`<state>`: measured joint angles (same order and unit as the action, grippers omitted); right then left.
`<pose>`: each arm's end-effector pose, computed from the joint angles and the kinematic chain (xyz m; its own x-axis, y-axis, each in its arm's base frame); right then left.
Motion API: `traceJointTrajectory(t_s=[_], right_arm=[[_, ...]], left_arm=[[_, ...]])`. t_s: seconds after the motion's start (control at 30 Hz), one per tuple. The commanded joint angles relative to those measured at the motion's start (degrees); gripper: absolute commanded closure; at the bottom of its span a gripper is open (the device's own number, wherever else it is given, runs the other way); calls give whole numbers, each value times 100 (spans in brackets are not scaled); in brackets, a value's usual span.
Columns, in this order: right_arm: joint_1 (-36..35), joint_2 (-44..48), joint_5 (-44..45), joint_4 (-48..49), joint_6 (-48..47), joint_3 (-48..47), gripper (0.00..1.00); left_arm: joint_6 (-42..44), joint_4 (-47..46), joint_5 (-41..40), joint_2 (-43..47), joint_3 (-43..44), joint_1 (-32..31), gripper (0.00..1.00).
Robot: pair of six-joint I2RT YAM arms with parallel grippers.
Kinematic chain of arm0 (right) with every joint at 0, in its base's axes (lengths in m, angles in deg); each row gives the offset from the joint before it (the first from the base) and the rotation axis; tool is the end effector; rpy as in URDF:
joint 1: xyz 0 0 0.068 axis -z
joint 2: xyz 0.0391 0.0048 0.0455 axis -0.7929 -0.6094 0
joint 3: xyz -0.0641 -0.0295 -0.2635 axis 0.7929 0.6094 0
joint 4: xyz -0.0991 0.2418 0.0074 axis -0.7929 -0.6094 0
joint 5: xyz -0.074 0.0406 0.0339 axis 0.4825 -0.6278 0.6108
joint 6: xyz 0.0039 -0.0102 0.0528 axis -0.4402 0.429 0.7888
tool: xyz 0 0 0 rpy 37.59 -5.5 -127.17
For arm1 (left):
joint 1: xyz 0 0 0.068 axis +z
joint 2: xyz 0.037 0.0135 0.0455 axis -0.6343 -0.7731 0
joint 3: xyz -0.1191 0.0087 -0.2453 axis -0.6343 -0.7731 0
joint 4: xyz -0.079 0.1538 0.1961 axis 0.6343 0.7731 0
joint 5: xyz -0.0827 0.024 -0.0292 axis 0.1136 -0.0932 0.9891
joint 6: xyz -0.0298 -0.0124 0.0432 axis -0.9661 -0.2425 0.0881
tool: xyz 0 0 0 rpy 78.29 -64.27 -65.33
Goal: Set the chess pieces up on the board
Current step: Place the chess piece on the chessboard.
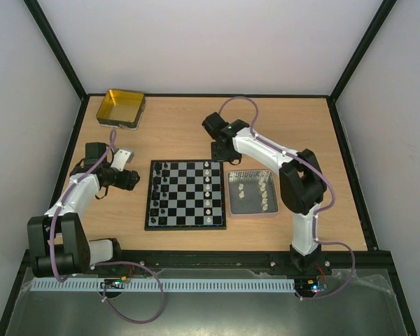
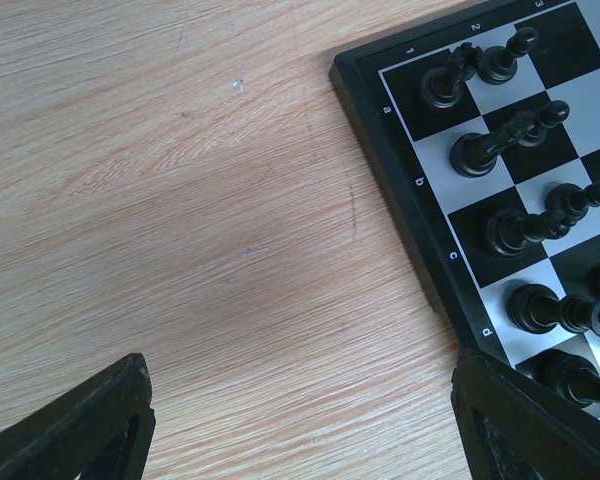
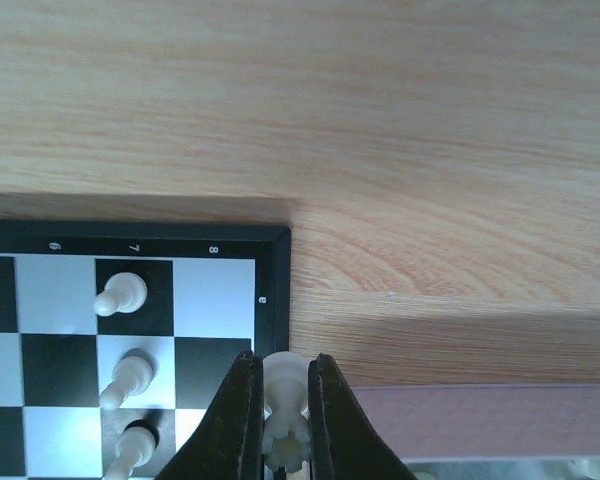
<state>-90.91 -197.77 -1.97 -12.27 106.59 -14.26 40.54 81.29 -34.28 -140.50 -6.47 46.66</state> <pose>0.3202 0.2518 0.2351 -0.9372 -0.0679 -0.3420 -0.1277 0.9795 0.1555 0.2379 0.0188 0.1969 -0.7474 0.2626 -0.6103 0.3634 0.9306 -0.0446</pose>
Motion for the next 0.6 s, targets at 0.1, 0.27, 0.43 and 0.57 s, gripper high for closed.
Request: traceJointTrajectory(t_s=[0.1,0.27,0.43,0.57], right_arm=[[-126,-449,-196,-280,-87,-417,96],[-159,-648,-285,-308,-105,-568,96],[-180,-822,-304,-315,-114,-648,96],[-183,-971,-280,-319,-126,-738,96]], left_arm=[[36,29,28,-79,30,-26,18],[35,27,46,-91,33,-26,18],[36,27,46,-88,30,-26,18],[36,27,46,-94,32,-26,18]])
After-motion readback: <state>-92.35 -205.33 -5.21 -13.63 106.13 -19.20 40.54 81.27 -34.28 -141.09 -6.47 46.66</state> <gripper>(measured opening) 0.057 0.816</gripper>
